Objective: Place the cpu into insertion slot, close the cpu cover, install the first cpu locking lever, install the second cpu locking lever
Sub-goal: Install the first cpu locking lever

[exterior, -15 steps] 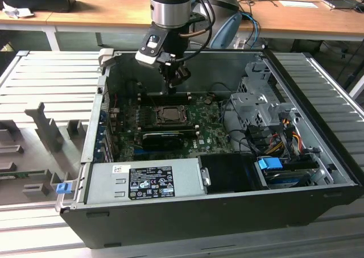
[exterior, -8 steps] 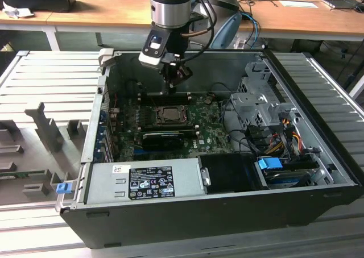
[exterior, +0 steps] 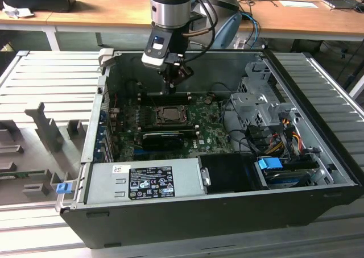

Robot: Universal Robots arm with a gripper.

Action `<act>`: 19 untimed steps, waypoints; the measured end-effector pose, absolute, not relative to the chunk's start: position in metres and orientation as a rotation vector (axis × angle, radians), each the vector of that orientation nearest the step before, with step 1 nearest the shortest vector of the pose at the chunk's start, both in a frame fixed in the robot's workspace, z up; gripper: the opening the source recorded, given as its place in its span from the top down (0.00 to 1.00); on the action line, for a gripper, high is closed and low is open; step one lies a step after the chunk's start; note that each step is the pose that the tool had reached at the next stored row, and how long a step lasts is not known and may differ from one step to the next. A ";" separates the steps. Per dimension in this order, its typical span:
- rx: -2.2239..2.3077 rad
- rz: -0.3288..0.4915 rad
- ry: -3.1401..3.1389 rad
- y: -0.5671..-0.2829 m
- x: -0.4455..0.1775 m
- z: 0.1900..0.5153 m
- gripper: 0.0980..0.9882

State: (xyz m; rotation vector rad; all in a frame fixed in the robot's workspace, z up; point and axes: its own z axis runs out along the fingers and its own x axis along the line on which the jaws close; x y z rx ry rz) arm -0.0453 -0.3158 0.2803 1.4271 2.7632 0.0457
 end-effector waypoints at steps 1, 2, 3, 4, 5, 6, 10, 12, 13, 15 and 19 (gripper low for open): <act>1.415 0.046 2.770 -0.316 -0.045 0.280 0.99; 1.406 0.046 2.774 -0.316 -0.045 0.280 0.99; 1.397 0.046 2.779 -0.316 -0.045 0.280 0.99; 1.388 0.046 2.784 -0.316 -0.045 0.280 0.99; 1.375 0.047 2.790 -0.316 -0.045 0.280 0.99; 1.365 0.047 2.795 -0.316 -0.045 0.280 0.99; 1.241 0.049 2.854 -0.316 -0.045 0.280 0.99; 1.187 0.050 2.877 -0.316 -0.045 0.280 0.99; 1.175 0.050 2.882 -0.316 -0.045 0.280 0.99; 1.143 0.050 2.895 -0.316 -0.045 0.280 0.99; 1.048 0.052 2.932 -0.316 -0.045 0.280 0.99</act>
